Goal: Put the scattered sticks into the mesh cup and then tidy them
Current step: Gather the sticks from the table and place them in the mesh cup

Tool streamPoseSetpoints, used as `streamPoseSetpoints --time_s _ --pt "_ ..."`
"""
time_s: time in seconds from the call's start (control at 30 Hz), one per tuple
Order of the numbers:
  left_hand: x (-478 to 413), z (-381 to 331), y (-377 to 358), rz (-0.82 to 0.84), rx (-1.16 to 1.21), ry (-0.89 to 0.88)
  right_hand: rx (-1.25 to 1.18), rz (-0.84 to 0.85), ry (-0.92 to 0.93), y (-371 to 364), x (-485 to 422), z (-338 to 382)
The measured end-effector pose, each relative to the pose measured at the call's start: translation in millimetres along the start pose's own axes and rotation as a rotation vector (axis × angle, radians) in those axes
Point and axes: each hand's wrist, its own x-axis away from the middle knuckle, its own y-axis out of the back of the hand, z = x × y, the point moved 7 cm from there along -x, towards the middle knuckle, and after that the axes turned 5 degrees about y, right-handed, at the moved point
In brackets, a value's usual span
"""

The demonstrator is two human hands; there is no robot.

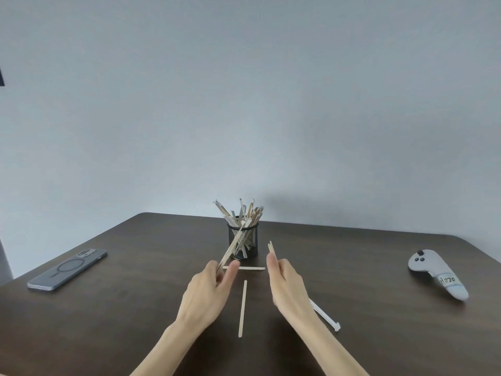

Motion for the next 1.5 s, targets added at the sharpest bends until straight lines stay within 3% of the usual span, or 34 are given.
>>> streamPoseSetpoints --time_s 0.07,0.2,0.43,0.6,0.7,0.83,0.9,1.03,1.13,1.2,1.3,1.5 --pt "-1.6 -10.1 1.6 -0.025 0.15 -0.061 -0.089 -0.03 0.057 -3.3 -3.9 6.5" --pt "-13.8 -9.0 -0.1 -0.058 0.524 0.007 -0.223 -0.099 0.189 -8.7 -12.3 17.6" --pt "-21.8 -8.9 -16.7 -0.085 0.653 -0.014 -0.287 -0.126 0.305 -19.0 -15.6 22.2" --pt "-22.5 -22.4 -9.7 -0.139 0.623 -0.038 -0.31 -0.166 0.345 -12.5 -11.7 33.7" --pt "-30.5 -16.9 -9.6 -0.152 0.641 -0.011 -0.41 -0.149 0.249 -14.3 -18.5 21.9" --pt "-31.6 4.3 -25.6 -0.04 0.591 0.076 -0.469 -0.077 0.099 -25.5 -20.2 -1.2" --pt "-30.8 4.9 -22.1 -0.048 0.47 0.091 -0.349 -0.089 0.098 -21.2 -23.9 -2.1" --pt "-32.6 -9.7 0.8 -0.173 -0.066 0.005 0.102 -0.099 0.168 -5.3 -28.4 11.1" --pt "-31.1 -15.2 5.7 -0.129 -0.22 -0.051 0.447 -0.072 0.224 -3.2 -28.1 24.2" --pt "-33.9 -15.7 6.6 -0.092 -0.221 -0.049 0.46 -0.052 0.248 -2.0 -32.1 34.0" --pt "-47.5 -18.6 20.5 -0.127 -0.023 -0.022 0.272 -0.034 0.273 5.0 -48.2 49.6" --pt "-88.6 -75.0 69.6 -0.318 0.13 -0.258 0.093 -0.133 0.432 26.8 -104.7 94.5"
